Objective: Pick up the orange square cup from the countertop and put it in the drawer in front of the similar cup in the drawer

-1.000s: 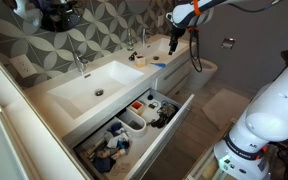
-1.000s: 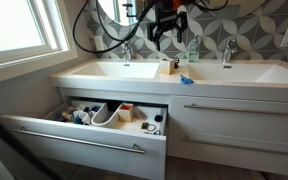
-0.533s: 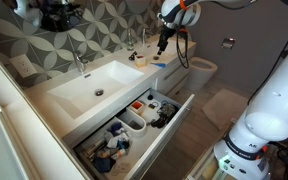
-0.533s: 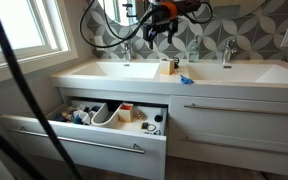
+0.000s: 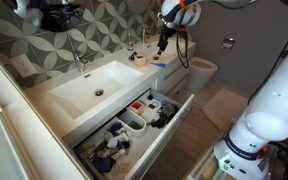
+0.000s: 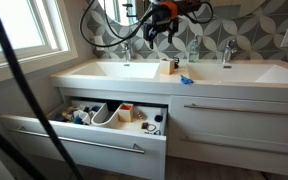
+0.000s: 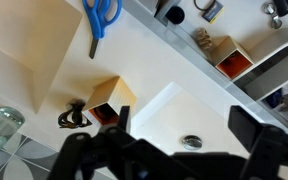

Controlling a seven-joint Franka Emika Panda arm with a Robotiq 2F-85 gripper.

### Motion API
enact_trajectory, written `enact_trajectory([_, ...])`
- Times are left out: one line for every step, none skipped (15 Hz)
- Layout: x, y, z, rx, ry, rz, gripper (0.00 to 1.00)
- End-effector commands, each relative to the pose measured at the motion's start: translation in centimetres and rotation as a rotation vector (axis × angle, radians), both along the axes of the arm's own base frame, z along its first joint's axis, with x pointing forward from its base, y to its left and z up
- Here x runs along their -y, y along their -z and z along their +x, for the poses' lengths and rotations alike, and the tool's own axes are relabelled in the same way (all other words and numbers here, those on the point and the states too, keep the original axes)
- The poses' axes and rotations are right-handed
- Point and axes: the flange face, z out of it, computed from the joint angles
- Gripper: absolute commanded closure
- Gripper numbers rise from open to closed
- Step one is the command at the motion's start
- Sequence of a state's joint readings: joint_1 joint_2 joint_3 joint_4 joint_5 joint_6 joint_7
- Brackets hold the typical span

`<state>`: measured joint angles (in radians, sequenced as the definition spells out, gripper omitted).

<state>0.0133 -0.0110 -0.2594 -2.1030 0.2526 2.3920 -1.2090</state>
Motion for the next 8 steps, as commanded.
enact_trajectory([0.0, 0.0, 0.0, -0.001, 0.0, 0.0, 0.0])
enact_trajectory([-0.3, 0.1, 0.5, -0.011, -0.037, -0.019, 0.0])
enact_trajectory([-0.6, 0.2, 1.0, -0.019, -0.074, -0.016, 0.0])
enact_trajectory([-0.8, 0.2, 1.7, -0.021, -0.105, -0.029, 0.0])
enact_trajectory([-0.8, 0.3, 2.5, -0.039, -0.145, -0.057, 0.0])
enact_trajectory([-0.9, 0.4, 3.3, -0.06, -0.188, -0.076, 0.0])
enact_trajectory([-0.8, 0.6, 4.2, -0.07, -0.219, -0.104, 0.0])
enact_trajectory([-0.6, 0.8, 5.1, -0.085, -0.262, -0.131, 0.0])
